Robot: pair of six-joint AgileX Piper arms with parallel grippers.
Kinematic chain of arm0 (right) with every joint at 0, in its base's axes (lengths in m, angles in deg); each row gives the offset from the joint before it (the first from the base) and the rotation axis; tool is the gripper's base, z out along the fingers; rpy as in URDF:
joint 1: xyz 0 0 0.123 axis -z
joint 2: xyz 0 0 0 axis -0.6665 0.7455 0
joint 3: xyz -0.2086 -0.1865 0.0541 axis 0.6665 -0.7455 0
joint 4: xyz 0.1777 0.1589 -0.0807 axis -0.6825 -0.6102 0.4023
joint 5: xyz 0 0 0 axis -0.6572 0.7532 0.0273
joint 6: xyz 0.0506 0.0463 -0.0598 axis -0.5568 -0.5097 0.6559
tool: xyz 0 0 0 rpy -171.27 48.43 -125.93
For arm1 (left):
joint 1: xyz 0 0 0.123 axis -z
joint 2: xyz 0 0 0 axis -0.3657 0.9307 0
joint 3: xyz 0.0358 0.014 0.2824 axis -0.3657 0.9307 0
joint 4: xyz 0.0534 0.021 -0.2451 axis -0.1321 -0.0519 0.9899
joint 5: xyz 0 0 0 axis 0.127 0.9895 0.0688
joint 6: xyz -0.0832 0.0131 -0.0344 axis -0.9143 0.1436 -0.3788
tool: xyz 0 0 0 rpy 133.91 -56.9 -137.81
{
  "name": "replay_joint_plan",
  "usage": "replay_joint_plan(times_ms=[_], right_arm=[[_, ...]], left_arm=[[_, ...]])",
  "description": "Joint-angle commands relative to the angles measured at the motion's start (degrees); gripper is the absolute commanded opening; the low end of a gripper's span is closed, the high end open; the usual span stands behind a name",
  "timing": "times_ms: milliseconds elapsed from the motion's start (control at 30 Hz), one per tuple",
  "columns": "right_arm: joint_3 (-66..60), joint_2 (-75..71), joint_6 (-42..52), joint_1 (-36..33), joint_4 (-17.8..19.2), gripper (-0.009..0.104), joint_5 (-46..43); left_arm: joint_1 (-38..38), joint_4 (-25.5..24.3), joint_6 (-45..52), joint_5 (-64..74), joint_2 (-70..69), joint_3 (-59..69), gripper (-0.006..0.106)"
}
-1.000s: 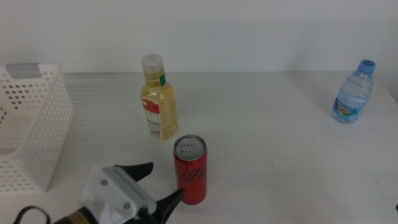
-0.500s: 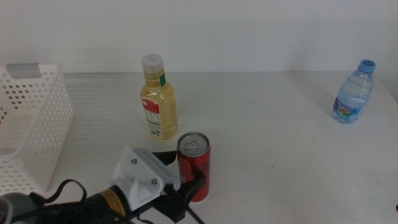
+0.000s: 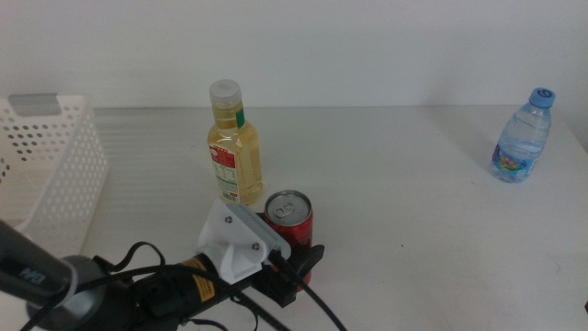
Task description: Use arms to grab the bottles and put them into the dustbin to the left of the table.
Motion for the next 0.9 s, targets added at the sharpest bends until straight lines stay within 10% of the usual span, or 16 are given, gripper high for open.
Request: replay_joint_plan(times_ms=[0,433,733,767,867], right_arm=[[0.48,-1.55,0.56,0.30,0.49,0.072,-4.36],[0.48,-1.55,0.56,0.30,0.49,0.072,-4.36],[0.48,-1.55,0.56,0.30,0.49,0.072,-4.36],[0.48,-1.55,0.56,0.30,0.49,0.072,-4.36],[0.48,-1.55,0.56,0.30,0.49,0.072,-4.36]], left_arm=[[0.25,0.61,-1.17,-9.26,-1.30,-2.01,0.090],[0.25,0.11,-3.88,-8.91,0.68,-5.48,0.081],[0.03,0.64,-3.93,-8.75,0.68,-5.41,0.018],[0.03,1.21,-3.71,-8.88,0.62,-5.41,-0.004],[0.03,0.95,-6.08,-5.12,-1.75,-5.41,-0.005]])
